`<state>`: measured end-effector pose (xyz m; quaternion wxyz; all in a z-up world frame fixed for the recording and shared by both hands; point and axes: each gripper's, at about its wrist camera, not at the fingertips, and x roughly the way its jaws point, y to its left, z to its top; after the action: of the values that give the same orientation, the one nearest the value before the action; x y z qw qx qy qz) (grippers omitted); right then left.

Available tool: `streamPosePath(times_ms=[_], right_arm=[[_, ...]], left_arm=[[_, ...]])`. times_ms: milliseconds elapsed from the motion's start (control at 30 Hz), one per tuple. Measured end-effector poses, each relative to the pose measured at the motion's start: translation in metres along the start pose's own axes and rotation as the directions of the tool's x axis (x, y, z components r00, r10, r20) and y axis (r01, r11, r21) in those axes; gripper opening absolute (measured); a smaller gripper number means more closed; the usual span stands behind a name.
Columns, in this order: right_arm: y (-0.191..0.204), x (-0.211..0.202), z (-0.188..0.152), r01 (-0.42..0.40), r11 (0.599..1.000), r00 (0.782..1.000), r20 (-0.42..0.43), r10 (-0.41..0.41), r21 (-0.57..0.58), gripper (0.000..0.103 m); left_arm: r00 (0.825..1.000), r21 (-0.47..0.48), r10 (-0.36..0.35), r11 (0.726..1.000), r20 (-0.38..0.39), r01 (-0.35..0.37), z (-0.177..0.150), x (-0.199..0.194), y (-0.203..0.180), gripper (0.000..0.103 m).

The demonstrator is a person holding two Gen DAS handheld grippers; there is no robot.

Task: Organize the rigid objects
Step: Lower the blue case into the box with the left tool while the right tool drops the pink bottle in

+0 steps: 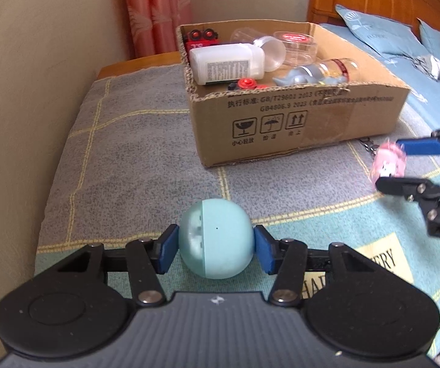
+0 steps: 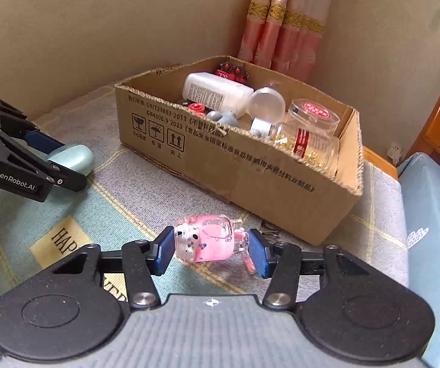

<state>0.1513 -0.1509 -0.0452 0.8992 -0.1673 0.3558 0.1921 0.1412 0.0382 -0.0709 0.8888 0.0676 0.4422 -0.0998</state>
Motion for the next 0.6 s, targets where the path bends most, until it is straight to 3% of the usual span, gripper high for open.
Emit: streamPosePath(times_ms=[367, 600], right_arm=[[-0.026, -0.053, 0.026, -0.074, 0.997, 0.997, 0.034, 0.075, -0.015, 0.056], [-0.037, -0.074, 0.044, -0.072, 0.997, 0.994, 0.077, 0.074, -0.031, 0.056]], left_arm=[[0.996, 0.097, -0.065, 0.993, 0.055, 0.059, 0.027, -0.044, -0.009, 0.052], [0.986, 0.161, -0.105, 0.983, 0.127, 0.084, 0.065, -0.065, -0.021, 0.052]])
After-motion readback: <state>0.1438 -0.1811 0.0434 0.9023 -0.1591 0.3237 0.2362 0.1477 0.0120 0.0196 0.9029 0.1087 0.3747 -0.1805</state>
